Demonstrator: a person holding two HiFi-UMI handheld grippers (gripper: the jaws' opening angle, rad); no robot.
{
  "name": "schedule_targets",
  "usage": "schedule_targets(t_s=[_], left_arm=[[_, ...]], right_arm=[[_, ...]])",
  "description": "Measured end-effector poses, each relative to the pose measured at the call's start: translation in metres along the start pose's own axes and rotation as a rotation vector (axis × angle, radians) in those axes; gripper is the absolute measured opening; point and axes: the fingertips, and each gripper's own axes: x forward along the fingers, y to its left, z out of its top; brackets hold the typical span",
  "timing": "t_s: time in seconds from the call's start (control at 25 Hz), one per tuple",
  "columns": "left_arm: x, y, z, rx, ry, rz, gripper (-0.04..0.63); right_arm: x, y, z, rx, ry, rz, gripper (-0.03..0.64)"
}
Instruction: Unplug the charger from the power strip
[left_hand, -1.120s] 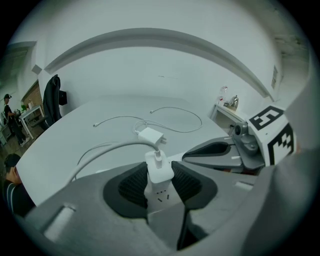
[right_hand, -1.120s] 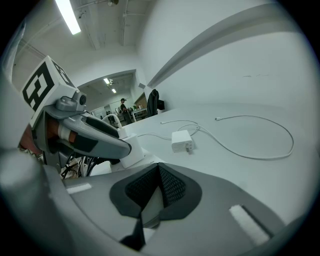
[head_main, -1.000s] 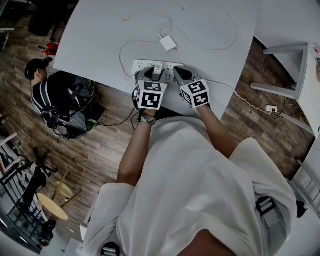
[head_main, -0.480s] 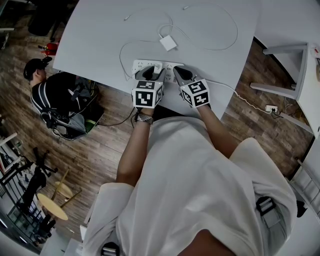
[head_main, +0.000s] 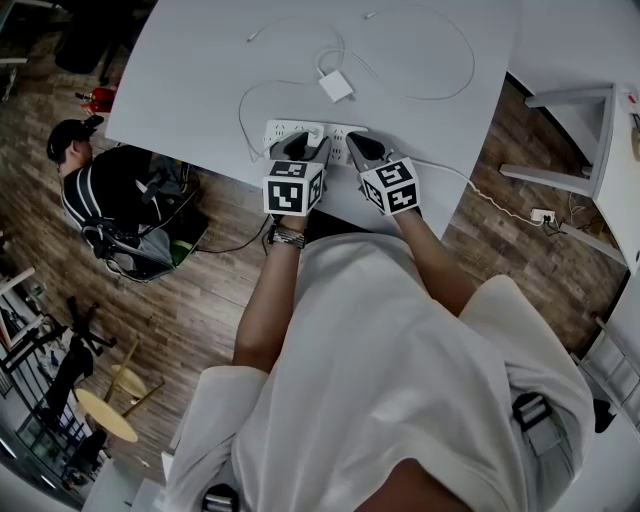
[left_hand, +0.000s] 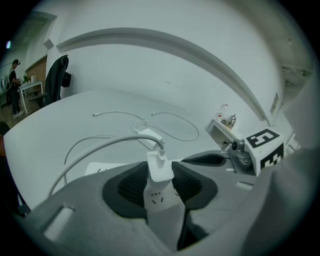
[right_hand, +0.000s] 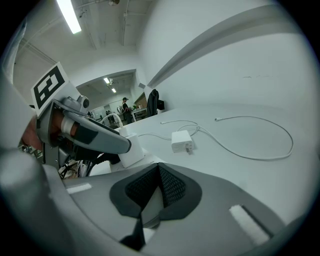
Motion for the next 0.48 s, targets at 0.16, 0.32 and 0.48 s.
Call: schedule_targets(t_s=[0.16, 0.32, 0.48], left_arm=[[0.0002, -0.0020, -0.0008, 0.097, 0.025, 0.057, 0.156], [0.0010, -0.0028, 0.0000, 0.191, 0.040, 0.095, 0.155], [0.0008, -0.0037, -0.0010, 0.252, 0.057, 0.123, 0.153]], right_arm=[[-0.0006, -0.0006, 0.0001, -0.001, 0.000, -0.001, 0.002], [-0.0001, -0.0004, 0.0013, -0.004, -0.003, -0.004, 0.002], [0.0003, 0.0002, 0.0014, -0.003, -0.004, -0.005, 0.002]])
